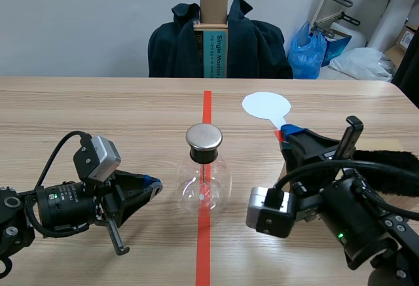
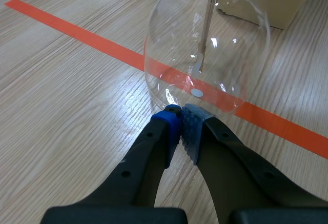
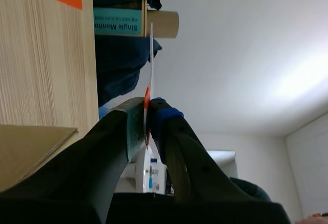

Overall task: Do the electroscope experiment.
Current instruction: 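Move the plate toward and away from the electroscope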

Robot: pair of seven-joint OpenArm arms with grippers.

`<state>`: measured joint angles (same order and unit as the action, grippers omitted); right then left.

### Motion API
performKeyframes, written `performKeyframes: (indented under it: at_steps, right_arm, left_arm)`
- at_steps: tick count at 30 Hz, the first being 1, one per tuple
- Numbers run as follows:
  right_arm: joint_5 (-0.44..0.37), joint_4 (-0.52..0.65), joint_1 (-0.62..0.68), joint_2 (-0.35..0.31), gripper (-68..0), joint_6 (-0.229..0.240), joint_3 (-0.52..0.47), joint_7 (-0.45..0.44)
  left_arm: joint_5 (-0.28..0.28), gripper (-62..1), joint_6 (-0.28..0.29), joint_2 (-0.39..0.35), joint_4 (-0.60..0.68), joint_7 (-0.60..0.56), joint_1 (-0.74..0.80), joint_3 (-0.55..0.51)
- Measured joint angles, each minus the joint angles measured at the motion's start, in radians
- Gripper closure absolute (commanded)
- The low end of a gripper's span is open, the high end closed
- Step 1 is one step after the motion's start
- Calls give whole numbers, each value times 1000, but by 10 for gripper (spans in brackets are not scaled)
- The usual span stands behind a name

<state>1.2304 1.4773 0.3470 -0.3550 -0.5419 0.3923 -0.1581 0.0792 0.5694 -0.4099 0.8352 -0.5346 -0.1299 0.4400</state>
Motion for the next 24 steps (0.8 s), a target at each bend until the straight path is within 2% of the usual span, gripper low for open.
performKeyframes:
  at_steps: [5,8,24]
  right_arm:
    - [0,0,0,0,-8,0,0,18]
    - [0,0,0,0,-8,0,0,-8]
    - [1,0,0,0,-8,-3,0,-377]
  left_arm:
    - [0,-19,0,0,0,0,0,0]
    - [0,-19,0,0,0,0,0,0]
    - [0,-19,0,0,0,0,0,0]
